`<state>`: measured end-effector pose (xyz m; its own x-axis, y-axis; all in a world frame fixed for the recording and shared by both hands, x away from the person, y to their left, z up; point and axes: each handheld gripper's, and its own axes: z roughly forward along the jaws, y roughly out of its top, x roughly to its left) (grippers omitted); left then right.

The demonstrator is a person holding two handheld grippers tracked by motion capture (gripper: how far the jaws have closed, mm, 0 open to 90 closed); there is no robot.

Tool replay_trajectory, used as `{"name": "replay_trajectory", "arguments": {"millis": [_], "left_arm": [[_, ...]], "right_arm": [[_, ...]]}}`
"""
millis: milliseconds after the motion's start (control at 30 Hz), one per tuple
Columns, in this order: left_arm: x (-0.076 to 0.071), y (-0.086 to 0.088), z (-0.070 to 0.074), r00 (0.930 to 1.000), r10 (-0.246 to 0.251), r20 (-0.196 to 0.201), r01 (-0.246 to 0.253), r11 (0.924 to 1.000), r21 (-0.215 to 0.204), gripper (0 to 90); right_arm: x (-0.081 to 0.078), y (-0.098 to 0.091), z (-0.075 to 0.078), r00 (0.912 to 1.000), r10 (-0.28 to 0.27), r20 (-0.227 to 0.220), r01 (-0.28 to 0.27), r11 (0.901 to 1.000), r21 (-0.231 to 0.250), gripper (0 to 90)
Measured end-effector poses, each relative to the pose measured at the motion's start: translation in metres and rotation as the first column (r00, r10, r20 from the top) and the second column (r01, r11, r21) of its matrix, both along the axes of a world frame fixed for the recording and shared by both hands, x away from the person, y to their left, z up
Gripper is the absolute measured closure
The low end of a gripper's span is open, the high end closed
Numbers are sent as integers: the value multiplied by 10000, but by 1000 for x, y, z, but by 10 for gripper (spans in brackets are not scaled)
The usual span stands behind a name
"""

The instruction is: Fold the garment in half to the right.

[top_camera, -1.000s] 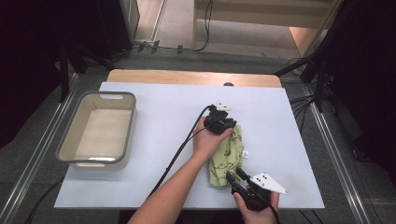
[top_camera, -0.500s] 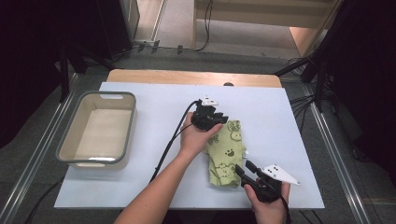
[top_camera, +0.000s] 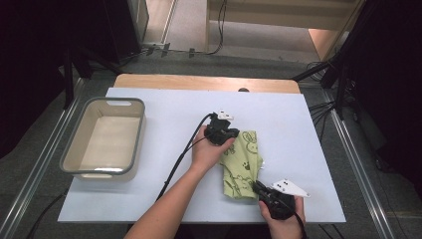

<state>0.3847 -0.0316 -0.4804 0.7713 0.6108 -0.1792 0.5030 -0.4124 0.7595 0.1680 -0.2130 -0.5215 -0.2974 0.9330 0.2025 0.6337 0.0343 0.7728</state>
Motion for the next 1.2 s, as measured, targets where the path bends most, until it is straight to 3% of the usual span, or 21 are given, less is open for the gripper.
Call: {"name": "replay_trajectory", "arguments": {"millis": [100, 200, 333, 467, 700, 900, 1100, 1200], "left_arm": [[-1, 5, 8, 9998, 86, 191, -81, 9996, -277, 770], [1, 16, 16, 9983, 443, 373, -425, 9980, -465, 708], [7, 32, 15, 9968, 787, 146, -779, 9959, -456, 614], [8, 40, 7, 9955, 940, -70, -942, 9951, -303, 571], [10, 39, -2, 9944, 898, -552, -923, 9947, -447, 547], [14, 37, -9, 9896, 946, -1080, -1001, 9939, -472, 591], [14, 32, -13, 9888, 885, -1203, -939, 9948, -402, 734], [13, 31, -12, 9909, 855, -1035, -894, 9954, -341, 826]], "right_arm": [[0, -2, 1, 9999, -35, 98, 36, 10000, -61, 792], [-3, -4, 5, 9992, -185, 359, 193, 9995, -232, 703], [-7, -8, 13, 9951, -387, 905, 391, 9992, -28, 520], [-8, -8, 14, 9972, -25, 748, 3, 9996, 300, 418], [-6, -2, 1, 9999, 123, 42, -123, 9999, 28, 452], [-3, -1, -8, 9988, 343, -349, -335, 9991, 257, 502], [-6, -1, -11, 9990, 407, -181, -403, 9989, 228, 546], [-6, -3, -11, 9981, 515, -339, -494, 9970, 601, 630]]}}
